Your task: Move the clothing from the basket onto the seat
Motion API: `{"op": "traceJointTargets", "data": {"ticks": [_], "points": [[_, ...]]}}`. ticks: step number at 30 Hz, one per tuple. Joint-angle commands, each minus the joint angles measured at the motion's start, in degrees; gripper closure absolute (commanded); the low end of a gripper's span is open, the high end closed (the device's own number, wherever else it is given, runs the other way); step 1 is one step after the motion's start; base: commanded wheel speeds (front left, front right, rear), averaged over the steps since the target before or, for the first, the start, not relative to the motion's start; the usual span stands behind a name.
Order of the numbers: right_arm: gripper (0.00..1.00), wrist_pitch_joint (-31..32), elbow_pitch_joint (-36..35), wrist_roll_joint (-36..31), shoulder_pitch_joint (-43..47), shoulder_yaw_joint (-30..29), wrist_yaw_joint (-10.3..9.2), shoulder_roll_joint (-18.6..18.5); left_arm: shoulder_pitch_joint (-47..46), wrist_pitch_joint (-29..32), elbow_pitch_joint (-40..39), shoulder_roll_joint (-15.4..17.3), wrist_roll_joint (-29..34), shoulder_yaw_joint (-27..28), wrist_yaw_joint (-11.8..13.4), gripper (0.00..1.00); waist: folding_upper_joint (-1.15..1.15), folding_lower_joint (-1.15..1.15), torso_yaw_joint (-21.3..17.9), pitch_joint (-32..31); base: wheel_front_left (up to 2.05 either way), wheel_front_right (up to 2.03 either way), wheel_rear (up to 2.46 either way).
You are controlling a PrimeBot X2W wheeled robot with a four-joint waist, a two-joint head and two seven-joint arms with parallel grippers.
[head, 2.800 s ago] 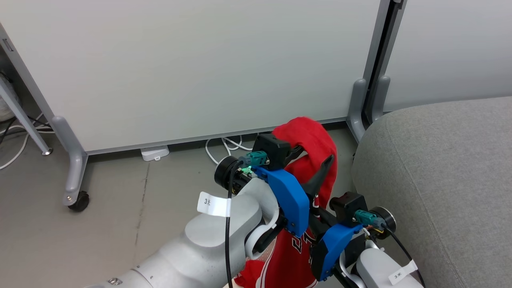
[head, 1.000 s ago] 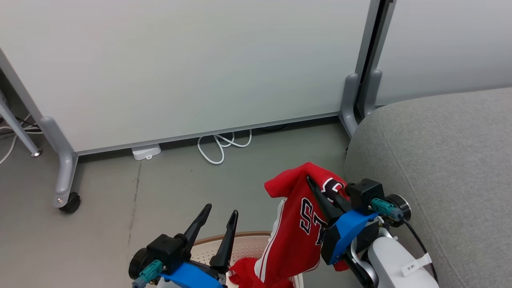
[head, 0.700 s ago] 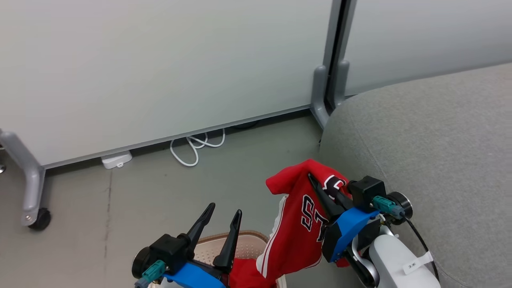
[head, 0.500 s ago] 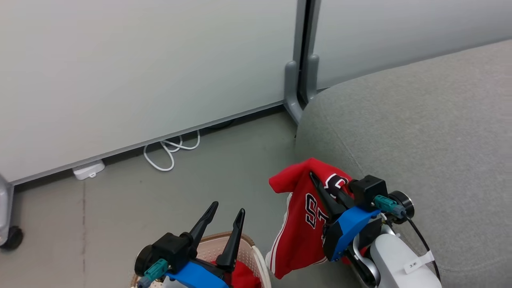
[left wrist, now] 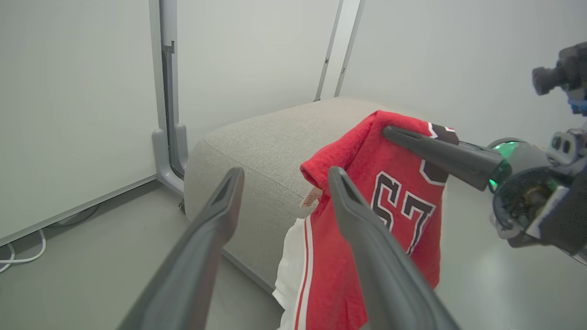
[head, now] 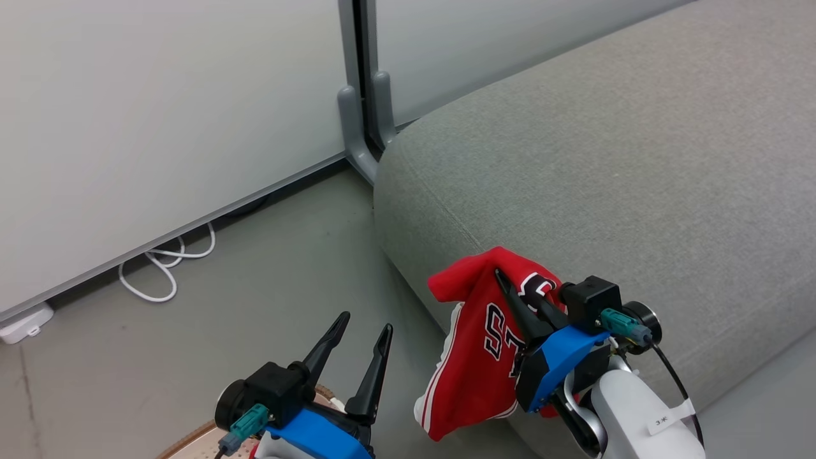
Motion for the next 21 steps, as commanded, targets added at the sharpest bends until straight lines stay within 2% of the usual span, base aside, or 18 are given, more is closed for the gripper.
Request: {"op": "traceJointTargets", "data": {"ticks": [1,11,21], "points": [[1.00,-0.34,-0.16,0.24,-0.69,-0.15,0.03,-0.15,-0.99,-0.17,-0.24,0.42,0.24,-0.20,-0.39,0.00,0.00,0.00,-2.74,0.87,0.00,0.00,0.00],[1.00,-1.00,-0.29,0.43,-0.67,-1.33,0.03,-0.14,-1.67,-0.17,-0.03,0.61,-0.24,-0.69,-0.39,0.00,0.00,0.00,-4.10,2.14,0.00,0.00,0.00],[1.00,0.41,0.27,0.67,-4.69,-5.46,0.03,-0.12,-3.93,-0.17,-0.15,1.07,-0.38,-2.05,-0.40,0.00,0.00,0.00,-0.77,5.15,0.00,0.00,0.00]]}}
